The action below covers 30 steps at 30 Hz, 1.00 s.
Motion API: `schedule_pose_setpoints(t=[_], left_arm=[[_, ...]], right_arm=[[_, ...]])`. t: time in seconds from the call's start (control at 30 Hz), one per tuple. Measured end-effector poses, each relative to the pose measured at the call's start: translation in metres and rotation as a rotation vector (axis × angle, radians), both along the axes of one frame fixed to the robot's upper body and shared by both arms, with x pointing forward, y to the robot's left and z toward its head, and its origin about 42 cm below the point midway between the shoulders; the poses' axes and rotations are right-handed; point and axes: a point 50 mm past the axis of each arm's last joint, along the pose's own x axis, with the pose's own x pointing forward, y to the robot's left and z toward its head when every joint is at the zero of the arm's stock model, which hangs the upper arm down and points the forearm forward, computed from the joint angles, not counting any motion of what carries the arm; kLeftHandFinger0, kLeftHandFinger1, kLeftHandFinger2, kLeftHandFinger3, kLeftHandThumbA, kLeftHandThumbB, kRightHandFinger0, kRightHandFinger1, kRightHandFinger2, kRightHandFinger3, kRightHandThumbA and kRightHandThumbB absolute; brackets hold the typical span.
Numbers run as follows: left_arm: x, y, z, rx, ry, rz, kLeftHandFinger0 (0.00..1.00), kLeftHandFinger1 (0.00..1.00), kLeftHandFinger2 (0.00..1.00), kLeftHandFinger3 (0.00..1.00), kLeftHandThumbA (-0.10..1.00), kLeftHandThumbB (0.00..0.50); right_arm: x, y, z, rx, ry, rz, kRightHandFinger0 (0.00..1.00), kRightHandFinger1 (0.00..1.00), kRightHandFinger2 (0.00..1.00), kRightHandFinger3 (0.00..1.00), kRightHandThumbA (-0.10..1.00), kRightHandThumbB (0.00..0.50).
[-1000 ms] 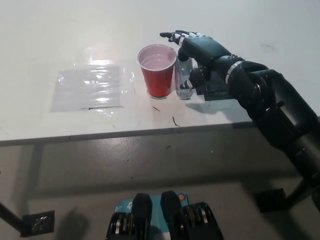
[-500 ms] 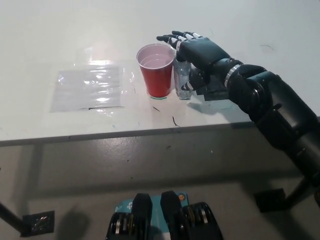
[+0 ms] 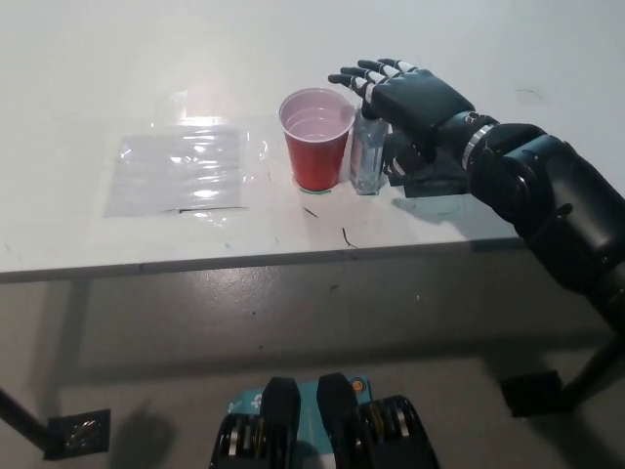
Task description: The robot uses its right hand to press the hand soap kept in the middle of the table to get liquid hand soap out
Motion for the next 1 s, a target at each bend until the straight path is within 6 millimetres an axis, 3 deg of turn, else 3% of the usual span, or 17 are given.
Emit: schedule_pose_setpoints(t=[0.2,0.3,0.57,0.67,0.83,0.97,1.0], left_arm=[[0.001,0.000,0.000,0.005,0.000,0.001,1.00,1.00,0.98,0.84,1.00,0.074],[0.001,0.000,0.001,0.007,-0.002,0.002,1.00,1.00,1.00,0.84,1.00,0.098],[0.004,-0.001,0.004,0.008,-0.005,-0.006,1.00,1.00,1.00,0.86,1.00,0.083],[0.004,-0.002,0.005,0.007,-0.006,-0.009,1.00,1.00,1.00,0.86,1.00,0.093],[0.005,-0.002,0.006,0.006,-0.002,-0.013,1.00,1.00,1.00,0.90,1.00,0.094],[0.005,-0.002,0.006,0.006,-0.002,-0.013,1.00,1.00,1.00,0.85,1.00,0.098],[0.005,-0.002,0.006,0.006,-0.001,-0.014,1.00,1.00,1.00,0.85,1.00,0.120]], right_arm=[[-0.006,0.004,-0.003,-0.001,-0.001,-0.006,1.00,1.00,1.00,1.00,1.00,0.468],[-0.008,0.005,-0.004,-0.001,-0.001,-0.010,1.00,1.00,1.00,1.00,1.00,0.459],[-0.010,0.007,-0.009,0.005,0.008,-0.017,1.00,1.00,1.00,1.00,1.00,0.430],[-0.011,0.009,-0.012,0.012,0.011,-0.017,1.00,1.00,1.00,1.00,1.00,0.470],[-0.011,0.009,-0.016,0.022,0.003,-0.023,1.00,1.00,1.00,1.00,1.00,0.485],[-0.010,0.010,-0.020,0.034,-0.001,-0.030,1.00,1.00,1.00,1.00,1.00,0.500],[-0.010,0.010,-0.021,0.039,0.000,-0.033,1.00,1.00,1.00,1.00,1.00,0.499]])
